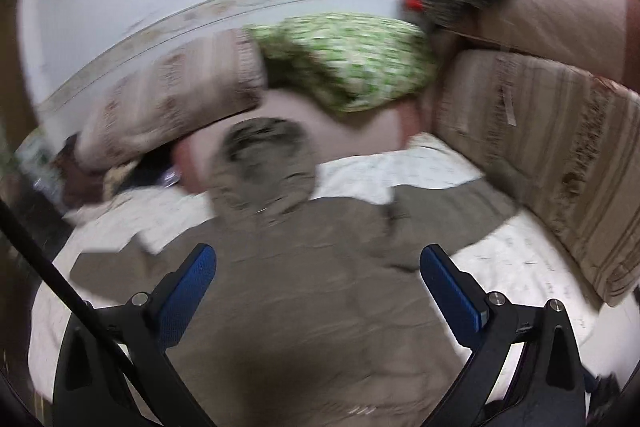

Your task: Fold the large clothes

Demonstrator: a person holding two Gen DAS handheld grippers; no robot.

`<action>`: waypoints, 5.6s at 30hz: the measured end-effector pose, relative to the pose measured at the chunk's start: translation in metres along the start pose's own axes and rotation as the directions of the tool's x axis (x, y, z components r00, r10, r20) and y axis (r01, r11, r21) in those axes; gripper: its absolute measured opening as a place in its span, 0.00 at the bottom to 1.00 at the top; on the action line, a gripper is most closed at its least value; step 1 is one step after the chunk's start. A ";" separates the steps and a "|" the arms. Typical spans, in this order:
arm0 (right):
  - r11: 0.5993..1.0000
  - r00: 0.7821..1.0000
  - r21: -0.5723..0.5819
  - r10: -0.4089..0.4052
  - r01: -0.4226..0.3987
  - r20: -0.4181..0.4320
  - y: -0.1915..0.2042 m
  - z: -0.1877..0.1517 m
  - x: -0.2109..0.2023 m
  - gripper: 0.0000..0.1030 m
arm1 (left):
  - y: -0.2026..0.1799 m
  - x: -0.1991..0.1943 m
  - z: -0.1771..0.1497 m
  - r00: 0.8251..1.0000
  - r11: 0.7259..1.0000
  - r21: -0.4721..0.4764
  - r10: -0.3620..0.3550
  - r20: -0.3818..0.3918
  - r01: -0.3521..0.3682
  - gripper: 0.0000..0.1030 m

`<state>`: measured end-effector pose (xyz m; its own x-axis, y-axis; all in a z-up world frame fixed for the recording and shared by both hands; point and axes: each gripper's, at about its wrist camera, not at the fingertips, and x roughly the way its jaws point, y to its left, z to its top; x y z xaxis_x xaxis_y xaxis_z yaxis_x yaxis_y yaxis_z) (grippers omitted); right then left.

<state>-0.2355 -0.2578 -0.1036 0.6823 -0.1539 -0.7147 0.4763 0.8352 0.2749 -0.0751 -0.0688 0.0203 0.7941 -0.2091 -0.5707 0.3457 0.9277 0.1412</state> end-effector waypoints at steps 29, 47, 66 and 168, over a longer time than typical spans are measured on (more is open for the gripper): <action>0.913 0.982 -0.366 0.187 -0.182 -0.023 0.177 -0.012 -0.014 0.99 | 0.218 -0.046 -0.109 0.927 0.894 -0.259 0.325 -0.187 -0.366 0.98; 0.876 0.989 -0.465 0.089 -0.133 -0.115 0.282 -0.004 0.065 0.96 | 0.493 0.096 -0.148 0.911 0.784 -0.474 0.292 -0.290 -0.402 0.85; 0.919 0.958 -0.395 -0.131 0.021 -0.254 0.263 -0.008 0.171 0.96 | 0.695 0.294 -0.200 0.954 0.463 -0.876 -0.179 -0.241 -0.134 0.63; 0.957 0.968 0.167 -0.249 0.238 0.043 -0.093 0.272 0.198 0.06 | 0.212 0.063 -0.133 0.953 0.944 -0.294 0.060 -0.296 -0.150 0.56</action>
<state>0.0065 -0.5093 -0.0959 0.5656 -0.3793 -0.7323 0.7110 0.6742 0.1999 -0.0182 0.1555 -0.0936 0.6300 -0.0522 -0.7748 0.0601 0.9980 -0.0184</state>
